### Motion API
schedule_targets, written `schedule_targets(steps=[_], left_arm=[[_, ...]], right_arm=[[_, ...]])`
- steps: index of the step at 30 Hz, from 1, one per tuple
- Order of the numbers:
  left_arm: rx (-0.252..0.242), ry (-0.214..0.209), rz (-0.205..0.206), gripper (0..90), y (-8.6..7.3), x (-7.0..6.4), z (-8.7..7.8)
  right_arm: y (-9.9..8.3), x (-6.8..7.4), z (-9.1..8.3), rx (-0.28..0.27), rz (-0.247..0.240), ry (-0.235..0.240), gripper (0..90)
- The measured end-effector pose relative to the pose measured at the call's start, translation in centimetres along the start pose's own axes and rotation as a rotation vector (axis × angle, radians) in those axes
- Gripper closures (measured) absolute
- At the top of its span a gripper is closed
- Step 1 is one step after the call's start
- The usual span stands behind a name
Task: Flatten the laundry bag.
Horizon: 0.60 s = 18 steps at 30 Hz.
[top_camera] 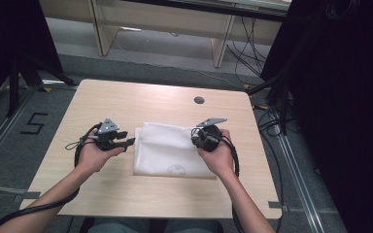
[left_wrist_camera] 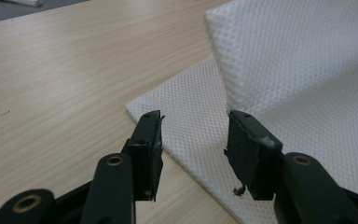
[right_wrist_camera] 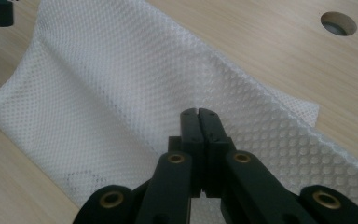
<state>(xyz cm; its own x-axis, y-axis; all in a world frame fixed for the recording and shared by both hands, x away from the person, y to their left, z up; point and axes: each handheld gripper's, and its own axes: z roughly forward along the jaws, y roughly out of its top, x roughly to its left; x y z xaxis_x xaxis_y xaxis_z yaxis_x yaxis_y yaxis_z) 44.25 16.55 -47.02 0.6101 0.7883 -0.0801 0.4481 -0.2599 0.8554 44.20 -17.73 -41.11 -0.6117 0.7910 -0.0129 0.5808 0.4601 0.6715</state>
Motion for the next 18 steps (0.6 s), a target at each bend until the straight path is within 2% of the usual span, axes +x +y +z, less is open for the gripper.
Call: schedule_targets(steps=[1, 2, 6, 7, 8, 9, 11, 12, 13, 15, 16, 17, 18], left_arm=[[0.002, 0.005, 0.002, 54.8, -0.1, 0.0, 0.1], [0.007, 0.005, 0.000, 54.8, -0.1, 0.1, 0.1], [0.035, 0.014, 0.021, 54.8, -0.2, 0.3, 0.2], [0.035, 0.015, 0.018, 54.7, -0.2, 0.3, 0.2], [0.024, 0.014, 0.004, 54.7, -0.3, 0.2, 0.3], [0.026, 0.017, 0.003, 54.8, -0.3, 0.3, 0.4], [0.031, 0.014, 0.007, 54.8, -0.4, 0.3, 0.4], [0.028, 0.008, 0.007, 54.8, -0.4, 0.3, 0.5], [0.026, 0.010, 0.007, 54.8, -0.5, 0.3, 0.5], [0.050, 0.008, 0.026, 54.8, -0.4, 0.5, 0.5], [0.050, 0.008, 0.026, 54.8, -0.4, 0.5, 0.5], [0.046, 0.014, 0.027, 54.8, -0.5, 0.5, 0.5], [0.045, 0.012, 0.027, 54.8, -0.5, 0.5, 0.5]], right_arm=[[0.0, 0.0, 0.0, 0.000, 0.000, 0.000, 90.0], [-0.2, 0.1, -0.1, -0.022, -0.001, 0.004, 90.0], [-0.9, 0.5, -1.1, -0.016, 0.000, 0.023, 90.0], [-1.1, 0.8, -1.0, -0.062, 0.009, 0.017, 90.0], [-1.1, 0.7, -1.4, -0.031, -0.006, 0.028, 90.0], [-1.3, 0.9, -1.7, -0.029, -0.006, 0.027, 90.0], [-1.5, 1.1, -1.9, -0.041, -0.024, 0.035, 90.0], [-1.8, 1.3, -1.9, -0.068, -0.014, 0.030, 90.0], [-1.8, 1.3, -2.3, -0.029, -0.018, 0.042, 90.0], [-2.4, 1.6, -2.3, -0.059, -0.017, 0.045, 90.0], [-2.4, 1.6, -2.3, -0.059, -0.017, 0.045, 90.0], [-2.5, 1.7, -2.7, -0.034, -0.012, 0.060, 90.0], [-2.7, 1.8, -2.6, -0.059, -0.005, 0.057, 90.0]])
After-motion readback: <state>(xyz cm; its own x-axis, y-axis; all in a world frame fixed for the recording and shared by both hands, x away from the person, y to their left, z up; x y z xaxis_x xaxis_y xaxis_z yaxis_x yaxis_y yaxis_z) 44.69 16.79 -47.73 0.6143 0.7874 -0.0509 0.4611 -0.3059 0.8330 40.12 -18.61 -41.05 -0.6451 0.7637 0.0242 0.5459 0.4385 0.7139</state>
